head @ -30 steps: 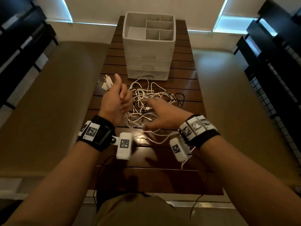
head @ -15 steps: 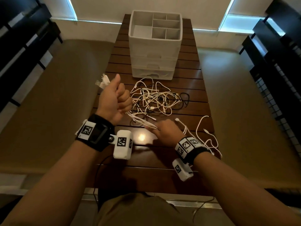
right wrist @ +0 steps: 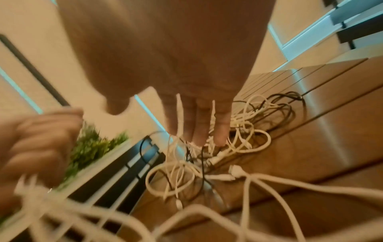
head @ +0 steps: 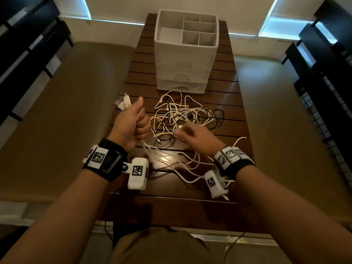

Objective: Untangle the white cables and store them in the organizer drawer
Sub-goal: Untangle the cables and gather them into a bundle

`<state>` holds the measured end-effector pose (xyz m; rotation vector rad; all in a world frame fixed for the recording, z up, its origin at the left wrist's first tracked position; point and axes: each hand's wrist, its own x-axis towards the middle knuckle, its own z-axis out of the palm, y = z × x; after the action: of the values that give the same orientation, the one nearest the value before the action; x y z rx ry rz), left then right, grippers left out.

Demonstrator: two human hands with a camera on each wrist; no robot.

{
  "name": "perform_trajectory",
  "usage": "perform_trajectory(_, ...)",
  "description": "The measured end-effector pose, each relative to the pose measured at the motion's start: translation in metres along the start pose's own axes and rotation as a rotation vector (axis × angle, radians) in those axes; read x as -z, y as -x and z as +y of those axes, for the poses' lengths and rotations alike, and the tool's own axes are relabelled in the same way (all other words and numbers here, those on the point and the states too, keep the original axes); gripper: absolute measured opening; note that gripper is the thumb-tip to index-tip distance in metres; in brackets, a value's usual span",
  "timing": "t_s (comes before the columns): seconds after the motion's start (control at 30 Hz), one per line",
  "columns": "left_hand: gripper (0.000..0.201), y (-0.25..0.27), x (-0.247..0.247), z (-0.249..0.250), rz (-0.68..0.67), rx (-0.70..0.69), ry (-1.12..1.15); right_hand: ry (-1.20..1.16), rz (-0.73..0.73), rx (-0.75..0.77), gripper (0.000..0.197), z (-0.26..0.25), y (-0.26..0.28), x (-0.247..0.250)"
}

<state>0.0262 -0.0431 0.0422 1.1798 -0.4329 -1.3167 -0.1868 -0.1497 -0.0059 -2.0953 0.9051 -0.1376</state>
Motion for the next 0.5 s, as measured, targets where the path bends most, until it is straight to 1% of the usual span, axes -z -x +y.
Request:
perform_trajectory(0.07,0.058,0.002,0.002,-0.004,0.016,0.008,-0.021,0.043,0.251,-0.029,0.039,0.003,-0.018,0.014)
perform_trajectory(0.1,0.058,0.003,0.002,-0.005,0.022,0.014,-0.035,0.082,0.328,-0.058,0.036,0.008,-0.028,0.017)
perform_trajectory(0.13,0.058,0.003,0.001,-0.007,0.024,0.02,-0.049,0.124,0.35,-0.1,0.04,0.012,-0.037,0.018)
perform_trajectory(0.17,0.059,0.004,-0.001,-0.009,0.02,0.029,-0.064,0.155,0.32,-0.126,0.047,0.016,-0.045,0.018)
perform_trajectory(0.2,0.059,0.004,-0.004,-0.01,0.018,0.039,-0.08,0.176,0.257,-0.147,0.049,0.022,-0.053,0.015)
perform_trajectory(0.23,0.06,0.005,-0.006,-0.011,0.018,0.048,-0.097,0.188,0.195,-0.151,0.044,0.026,-0.06,0.013)
perform_trajectory(0.27,0.06,0.005,-0.007,-0.012,0.021,0.053,-0.111,0.198,0.157,-0.151,0.033,0.024,-0.065,0.012)
perform_trajectory(0.3,0.06,0.005,-0.008,-0.012,0.025,0.056,-0.12,0.189,0.151,-0.135,0.022,0.019,-0.067,0.015)
perform_trajectory(0.37,0.059,0.006,-0.007,-0.013,0.027,0.058,-0.132,0.126,0.2,-0.096,0.021,0.002,-0.073,0.027)
perform_trajectory(0.43,0.058,0.007,-0.005,-0.014,0.022,0.058,-0.132,-0.011,0.341,-0.062,0.022,-0.024,-0.075,0.049)
perform_trajectory(0.5,0.058,0.007,-0.006,-0.016,0.019,0.058,-0.124,-0.236,0.498,-0.018,0.024,-0.048,-0.073,0.073)
